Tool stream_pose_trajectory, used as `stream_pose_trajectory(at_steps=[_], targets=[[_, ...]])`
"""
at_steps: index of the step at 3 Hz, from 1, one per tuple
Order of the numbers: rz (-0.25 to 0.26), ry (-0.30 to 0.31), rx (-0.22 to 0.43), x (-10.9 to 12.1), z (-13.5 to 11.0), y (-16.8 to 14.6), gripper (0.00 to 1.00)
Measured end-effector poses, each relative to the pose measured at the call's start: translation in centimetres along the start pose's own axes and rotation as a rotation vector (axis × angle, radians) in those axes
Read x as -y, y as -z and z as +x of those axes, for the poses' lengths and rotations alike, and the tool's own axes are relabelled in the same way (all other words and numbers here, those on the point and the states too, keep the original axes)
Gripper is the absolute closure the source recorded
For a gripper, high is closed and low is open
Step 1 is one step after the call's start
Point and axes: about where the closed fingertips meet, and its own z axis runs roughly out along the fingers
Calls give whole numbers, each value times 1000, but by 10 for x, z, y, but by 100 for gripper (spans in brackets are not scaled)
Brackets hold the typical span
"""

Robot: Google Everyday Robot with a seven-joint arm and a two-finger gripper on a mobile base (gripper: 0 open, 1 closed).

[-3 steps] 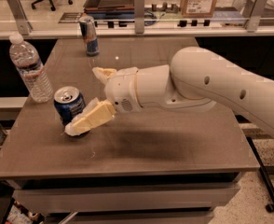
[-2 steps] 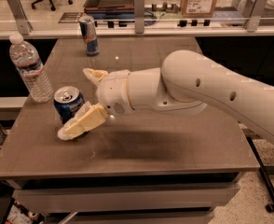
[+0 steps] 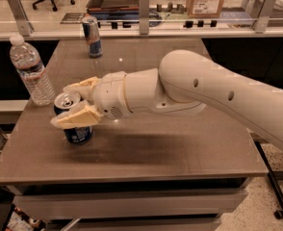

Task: Move pepsi can near redbull can

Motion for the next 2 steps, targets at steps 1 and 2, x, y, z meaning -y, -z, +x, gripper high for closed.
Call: stream_pose_trajectory(at_steps=[1, 2], targets=[[-3, 4, 0, -2, -2, -1, 65], [-6, 7, -1, -3, -3, -3, 88]])
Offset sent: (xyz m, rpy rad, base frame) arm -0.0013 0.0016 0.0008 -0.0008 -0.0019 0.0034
